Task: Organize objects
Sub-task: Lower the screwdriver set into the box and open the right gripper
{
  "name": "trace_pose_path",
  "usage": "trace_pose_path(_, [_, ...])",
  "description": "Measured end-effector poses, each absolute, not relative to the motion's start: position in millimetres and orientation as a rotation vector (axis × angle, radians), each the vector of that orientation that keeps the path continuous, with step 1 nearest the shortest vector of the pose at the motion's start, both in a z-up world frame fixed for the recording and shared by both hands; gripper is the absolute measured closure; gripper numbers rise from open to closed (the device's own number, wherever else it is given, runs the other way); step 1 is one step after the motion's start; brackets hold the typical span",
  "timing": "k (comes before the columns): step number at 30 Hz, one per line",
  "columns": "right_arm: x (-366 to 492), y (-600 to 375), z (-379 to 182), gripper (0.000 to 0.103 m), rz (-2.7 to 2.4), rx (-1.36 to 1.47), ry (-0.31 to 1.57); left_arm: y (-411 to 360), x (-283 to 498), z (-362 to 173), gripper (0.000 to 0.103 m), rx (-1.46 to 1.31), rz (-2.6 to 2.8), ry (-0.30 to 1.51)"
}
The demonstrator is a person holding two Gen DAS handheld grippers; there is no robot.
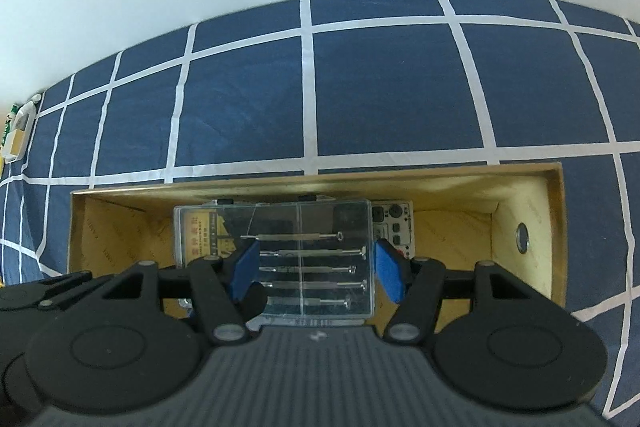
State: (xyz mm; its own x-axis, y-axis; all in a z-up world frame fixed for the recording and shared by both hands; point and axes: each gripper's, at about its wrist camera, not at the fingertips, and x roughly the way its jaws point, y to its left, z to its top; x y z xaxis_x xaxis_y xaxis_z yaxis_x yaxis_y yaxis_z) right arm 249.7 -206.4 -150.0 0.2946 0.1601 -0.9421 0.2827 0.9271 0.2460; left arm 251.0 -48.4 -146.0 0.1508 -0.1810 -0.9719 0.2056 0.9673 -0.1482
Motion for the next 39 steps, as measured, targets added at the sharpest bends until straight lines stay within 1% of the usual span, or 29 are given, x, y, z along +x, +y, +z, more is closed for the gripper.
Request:
trace_pose_path(8, [256, -206, -161, 0.040, -0.074, 0.402, 1.300, -47, 253, -154, 0.044, 0.015, -0.278, 1.398])
trace_pose_path(12, [257, -207, -163, 0.040, -0.072, 0.409, 1.300, -48, 254, -155, 0.041, 0.027, -0.285, 1.394])
trace_pose_path(14, [256, -208, -163, 0.040, -0.070, 0.414, 1.294, -49, 253, -155, 0.034, 0.040, -0.287, 1.402])
trace_pose_path(15, [255, -208, -163, 0.040, -0.065, 0.410, 1.291, -49, 252, -154, 0.033, 0.043, -0.288, 1.397])
trace_pose_path(17, [254, -208, -162, 0.040, -0.065, 0.396, 1.285, -48, 250, -150, 0.033, 0.042, -0.280, 1.393])
trace_pose_path(24, [241, -219, -143, 0.040, -0.078, 0.406, 1.241, -41, 231, -129, 0.032, 0.022, -0.251, 1.359])
trace_pose_path(33, [206, -227, -105, 0.039, -0.068, 0.376, 1.193, -28, 198, -93, 0.032, 0.008, -0.194, 1.307])
trace_pose_path(36, [190, -230, -91, 0.038, -0.068, 0.360, 1.174, -26, 185, -81, 0.029, 0.009, -0.191, 1.287])
trace_pose_path(39, [176, -232, -82, 0.036, -0.081, 0.345, 1.168, -25, 172, -69, 0.028, 0.013, -0.190, 1.266])
